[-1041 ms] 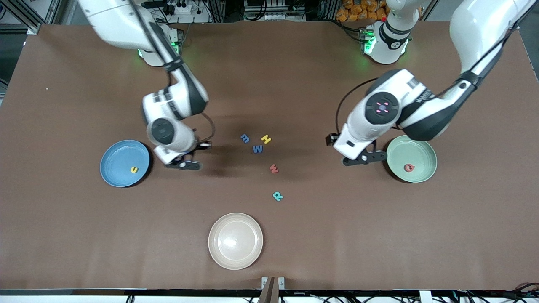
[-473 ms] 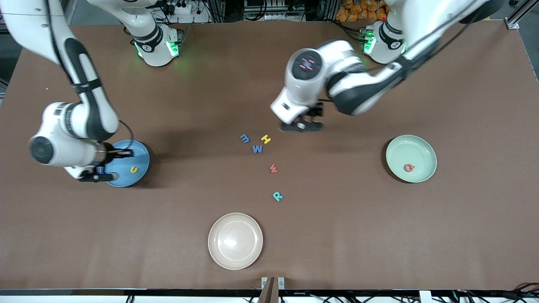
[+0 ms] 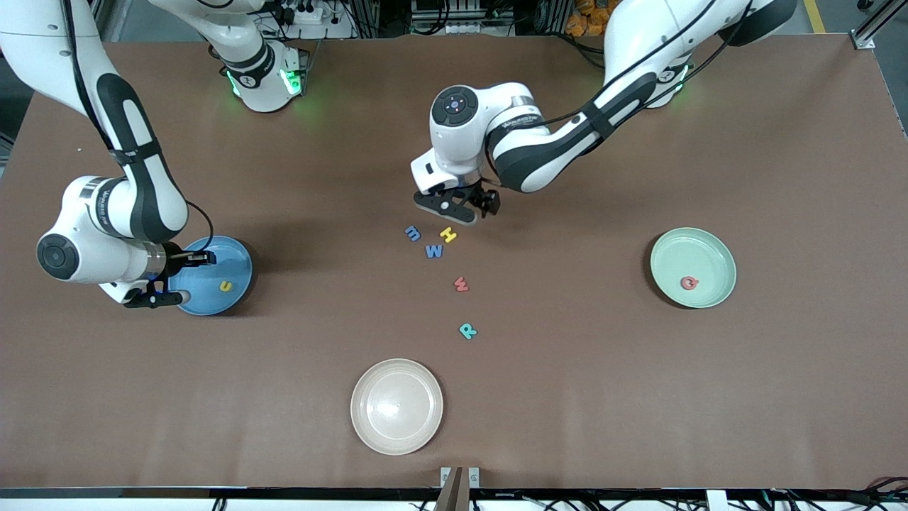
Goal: Sort upper and lower case letters into plates
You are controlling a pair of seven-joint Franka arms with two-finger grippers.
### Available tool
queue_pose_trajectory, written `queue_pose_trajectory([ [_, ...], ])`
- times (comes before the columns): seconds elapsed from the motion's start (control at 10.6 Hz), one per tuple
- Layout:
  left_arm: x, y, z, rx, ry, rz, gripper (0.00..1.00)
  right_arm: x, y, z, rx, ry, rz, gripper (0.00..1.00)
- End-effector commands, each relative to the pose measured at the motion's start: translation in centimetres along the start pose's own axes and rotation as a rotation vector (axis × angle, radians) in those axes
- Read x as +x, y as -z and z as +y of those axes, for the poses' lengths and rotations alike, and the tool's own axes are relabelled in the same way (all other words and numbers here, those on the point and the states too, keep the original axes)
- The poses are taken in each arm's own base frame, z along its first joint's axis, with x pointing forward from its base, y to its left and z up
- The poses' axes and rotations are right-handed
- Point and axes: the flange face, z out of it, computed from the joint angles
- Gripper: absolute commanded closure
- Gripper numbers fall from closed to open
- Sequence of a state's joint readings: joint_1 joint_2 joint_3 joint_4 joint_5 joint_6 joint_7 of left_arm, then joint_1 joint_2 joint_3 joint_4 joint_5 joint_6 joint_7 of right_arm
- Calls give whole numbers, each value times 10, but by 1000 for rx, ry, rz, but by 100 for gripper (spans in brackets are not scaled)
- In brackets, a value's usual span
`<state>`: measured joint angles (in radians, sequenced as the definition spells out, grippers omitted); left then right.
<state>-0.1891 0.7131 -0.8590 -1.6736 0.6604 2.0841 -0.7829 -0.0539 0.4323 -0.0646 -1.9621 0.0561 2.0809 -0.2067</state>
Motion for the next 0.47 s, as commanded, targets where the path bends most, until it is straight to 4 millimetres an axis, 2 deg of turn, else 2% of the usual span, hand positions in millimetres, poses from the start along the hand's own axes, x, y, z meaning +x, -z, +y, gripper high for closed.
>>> queue_pose_trajectory([
  [0.0, 9, -6, 14, 25, -133, 76, 0, 4, 2, 3, -5, 16, 2, 3],
  [0.09, 9, -14, 24, 24, -159, 114, 0, 4, 3, 2, -6, 16, 4, 0],
  [0.28, -1, -39, 57, 4, -209, 175, 0, 4, 2, 1, -3, 13, 1, 0],
  [0.38, -5, -56, 63, 24, -220, 185, 0, 4, 2, -3, -2, 9, -4, 0],
])
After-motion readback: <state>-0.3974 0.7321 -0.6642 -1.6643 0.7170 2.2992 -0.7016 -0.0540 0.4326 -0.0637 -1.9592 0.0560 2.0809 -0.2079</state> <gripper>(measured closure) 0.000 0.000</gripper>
